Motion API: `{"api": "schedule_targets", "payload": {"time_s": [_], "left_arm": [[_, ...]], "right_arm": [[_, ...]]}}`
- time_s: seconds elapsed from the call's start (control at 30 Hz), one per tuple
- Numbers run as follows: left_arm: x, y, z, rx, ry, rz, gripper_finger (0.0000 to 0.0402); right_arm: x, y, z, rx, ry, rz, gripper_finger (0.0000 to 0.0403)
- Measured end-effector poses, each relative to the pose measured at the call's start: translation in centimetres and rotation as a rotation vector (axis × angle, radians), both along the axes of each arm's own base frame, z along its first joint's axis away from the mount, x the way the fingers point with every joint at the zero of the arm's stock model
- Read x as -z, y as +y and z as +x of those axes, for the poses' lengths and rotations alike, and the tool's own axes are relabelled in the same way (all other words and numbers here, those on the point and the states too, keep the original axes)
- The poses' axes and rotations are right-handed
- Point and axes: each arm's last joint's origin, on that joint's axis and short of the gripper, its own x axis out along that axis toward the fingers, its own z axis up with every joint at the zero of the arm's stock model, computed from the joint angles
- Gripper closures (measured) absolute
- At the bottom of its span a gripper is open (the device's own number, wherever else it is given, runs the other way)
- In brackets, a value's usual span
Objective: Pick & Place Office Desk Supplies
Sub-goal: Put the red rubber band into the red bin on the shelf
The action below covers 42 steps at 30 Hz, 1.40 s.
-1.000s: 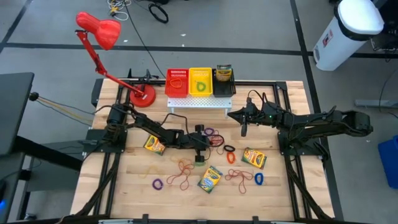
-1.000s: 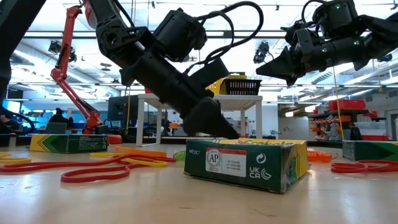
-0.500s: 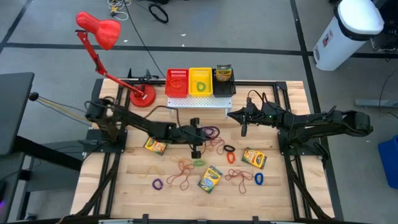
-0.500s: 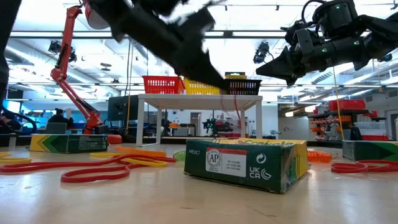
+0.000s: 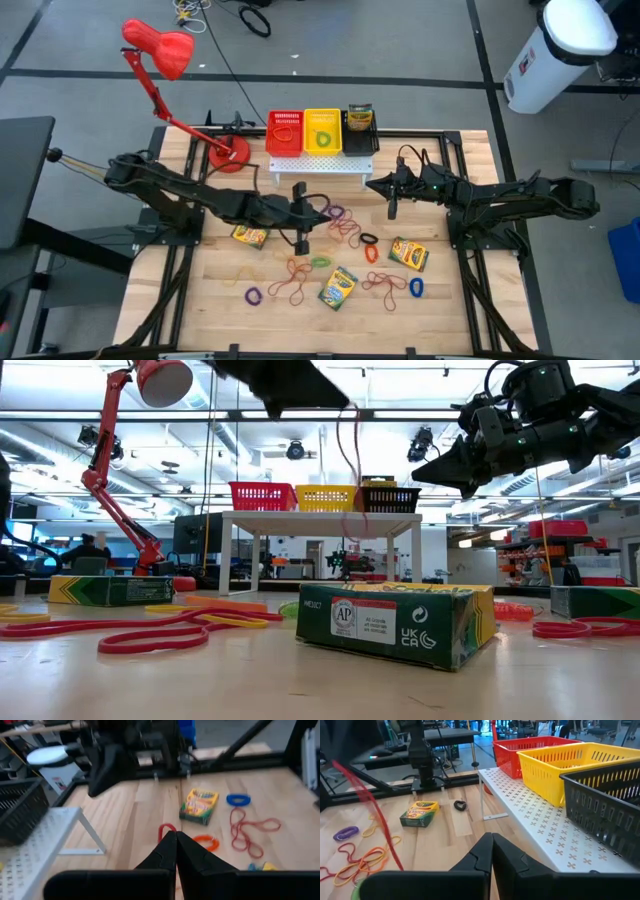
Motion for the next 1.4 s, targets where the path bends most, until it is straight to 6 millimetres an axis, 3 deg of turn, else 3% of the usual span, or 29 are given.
{"api": "schedule_targets", "payload": {"time_s": [0.27,0.67,1.0,1.2,1.4], "left_arm": [[-2.7,-0.7,-1.7,-0.025,-0.101,-0.046,0.0395],[-2.6,-1.5,-1.7,-0.080,-0.134,-0.029,0.0397],[1.9,-1.0,-3.9,-0.086,-0.344,-0.133,0.0398],[-0.9,0.4,-5.4,-0.235,-0.387,-0.026,0.0394],[-4.1,3.9,-7.5,-0.348,-0.372,0.063,0.0395]], "right_arm": [[0.0,0.0,0.0,0.000,0.001,0.000,0.0384],[0.0,0.0,0.0,-0.001,0.001,0.000,0.0384],[0.0,0.1,0.0,-0.018,-0.001,0.003,0.0384],[0.0,0.1,0.0,-0.018,-0.003,0.002,0.0384],[0.0,0.1,0.0,-0.018,-0.004,0.002,0.0384]]}}
